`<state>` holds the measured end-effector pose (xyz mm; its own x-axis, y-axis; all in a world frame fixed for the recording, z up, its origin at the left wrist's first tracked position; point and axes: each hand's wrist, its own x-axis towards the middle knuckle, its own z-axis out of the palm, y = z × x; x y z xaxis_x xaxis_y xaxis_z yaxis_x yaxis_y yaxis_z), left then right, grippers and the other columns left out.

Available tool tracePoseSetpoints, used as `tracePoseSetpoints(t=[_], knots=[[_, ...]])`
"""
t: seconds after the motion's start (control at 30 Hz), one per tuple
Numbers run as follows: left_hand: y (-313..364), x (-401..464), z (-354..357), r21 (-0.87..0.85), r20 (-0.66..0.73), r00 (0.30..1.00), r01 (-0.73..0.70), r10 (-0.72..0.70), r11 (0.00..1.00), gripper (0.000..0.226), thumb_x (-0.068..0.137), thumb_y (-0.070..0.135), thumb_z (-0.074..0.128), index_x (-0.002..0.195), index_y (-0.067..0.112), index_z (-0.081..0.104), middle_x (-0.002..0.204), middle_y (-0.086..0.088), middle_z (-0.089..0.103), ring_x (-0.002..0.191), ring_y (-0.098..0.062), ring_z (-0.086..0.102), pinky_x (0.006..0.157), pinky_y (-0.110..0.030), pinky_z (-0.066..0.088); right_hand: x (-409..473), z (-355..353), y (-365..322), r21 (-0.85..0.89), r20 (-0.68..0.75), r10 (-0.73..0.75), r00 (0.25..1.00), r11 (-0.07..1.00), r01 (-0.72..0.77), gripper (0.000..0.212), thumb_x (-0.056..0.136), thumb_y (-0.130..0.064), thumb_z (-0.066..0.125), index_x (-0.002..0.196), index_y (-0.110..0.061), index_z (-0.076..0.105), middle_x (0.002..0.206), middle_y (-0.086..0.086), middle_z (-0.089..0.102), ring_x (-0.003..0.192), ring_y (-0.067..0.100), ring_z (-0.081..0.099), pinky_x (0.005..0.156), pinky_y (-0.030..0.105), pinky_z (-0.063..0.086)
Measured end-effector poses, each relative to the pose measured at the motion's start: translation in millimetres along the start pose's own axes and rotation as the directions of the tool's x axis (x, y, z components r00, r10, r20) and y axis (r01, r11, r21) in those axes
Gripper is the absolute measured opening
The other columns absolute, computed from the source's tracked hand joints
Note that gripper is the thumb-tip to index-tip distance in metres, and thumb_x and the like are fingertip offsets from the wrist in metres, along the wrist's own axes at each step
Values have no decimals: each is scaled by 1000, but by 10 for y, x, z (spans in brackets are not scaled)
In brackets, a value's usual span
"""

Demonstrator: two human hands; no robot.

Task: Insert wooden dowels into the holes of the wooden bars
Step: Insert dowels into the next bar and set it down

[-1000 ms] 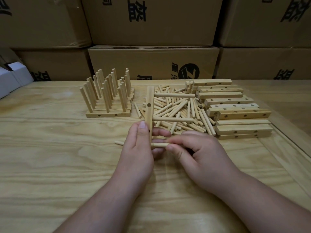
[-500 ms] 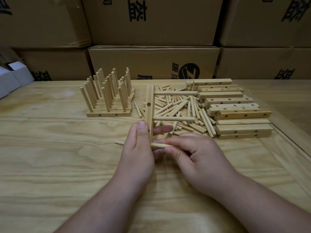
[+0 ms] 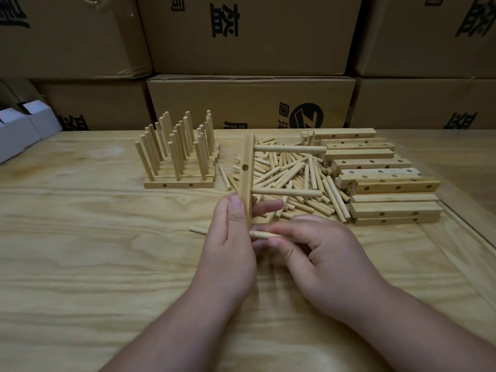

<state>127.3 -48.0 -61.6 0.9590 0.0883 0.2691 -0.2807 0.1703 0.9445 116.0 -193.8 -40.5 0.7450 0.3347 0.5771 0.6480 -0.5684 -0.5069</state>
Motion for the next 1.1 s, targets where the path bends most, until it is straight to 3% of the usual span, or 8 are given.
tracePoseSetpoints(t=[0.1,0.23,0.37,0.63,0.8,0.93,1.0,1.1], knots=[[-16,11,4,-9,-12,1000,-15,14,1000,59,93,57,33,120,9,53,97,1,78,82,-14,76,64,-21,58,-7,-15,13,16,-88,32,996,999,-31,23,85,-25,72,107,-29,76,89,-24,69,85,-4,64,75,16,51],[-19,32,9,-21,-5,1000,-19,19,1000,46,99,55,33,119,16,49,102,-5,77,101,-23,74,85,-40,61,19,-25,76,212,-237,317,918,939,-269,55,74,-35,85,120,-46,57,82,-13,64,60,11,56,53,17,46],[17,47,1,-53,-2,1000,-2,1,999,47,94,51,38,122,15,51,110,1,77,107,-18,71,84,-35,58,48,-36,120,454,-182,486,855,813,-365,48,64,-43,78,110,-37,62,88,-8,71,67,13,63,59,21,53],[50,-42,21,-6,168,984,56,-54,998,29,100,44,40,127,35,42,132,16,67,125,-10,61,101,-30,51,-11,31,13,580,62,342,937,752,-313,26,71,-27,72,95,-20,75,77,1,77,60,1,66,51,9,46],[151,103,-185,-31,-77,996,53,-55,998,36,97,16,65,122,36,49,112,14,75,104,-7,71,83,-26,57,17,-4,118,448,-82,435,897,820,-357,24,70,-24,80,81,-44,71,77,-18,73,69,-5,66,64,3,45],[234,160,-484,187,-22,999,39,-36,982,71,88,21,77,129,66,41,108,9,76,103,-5,71,91,-27,55,19,-3,149,405,-60,436,898,833,-377,26,72,-26,81,82,-48,73,73,-21,71,64,-8,62,62,1,42],[308,225,-649,400,28,998,36,-51,916,56,83,31,82,114,69,56,102,14,75,96,-2,71,82,-17,55,16,11,199,398,-50,471,881,818,-415,29,74,-23,82,91,-43,70,77,-19,71,66,-1,64,61,3,44],[450,337,-981,552,-11,995,91,-102,829,34,71,44,86,100,53,73,100,10,76,95,-5,70,86,-26,53,13,27,239,426,1,487,873,790,-441,38,83,-14,77,107,-41,66,84,-8,73,65,15,63,58,15,49]])
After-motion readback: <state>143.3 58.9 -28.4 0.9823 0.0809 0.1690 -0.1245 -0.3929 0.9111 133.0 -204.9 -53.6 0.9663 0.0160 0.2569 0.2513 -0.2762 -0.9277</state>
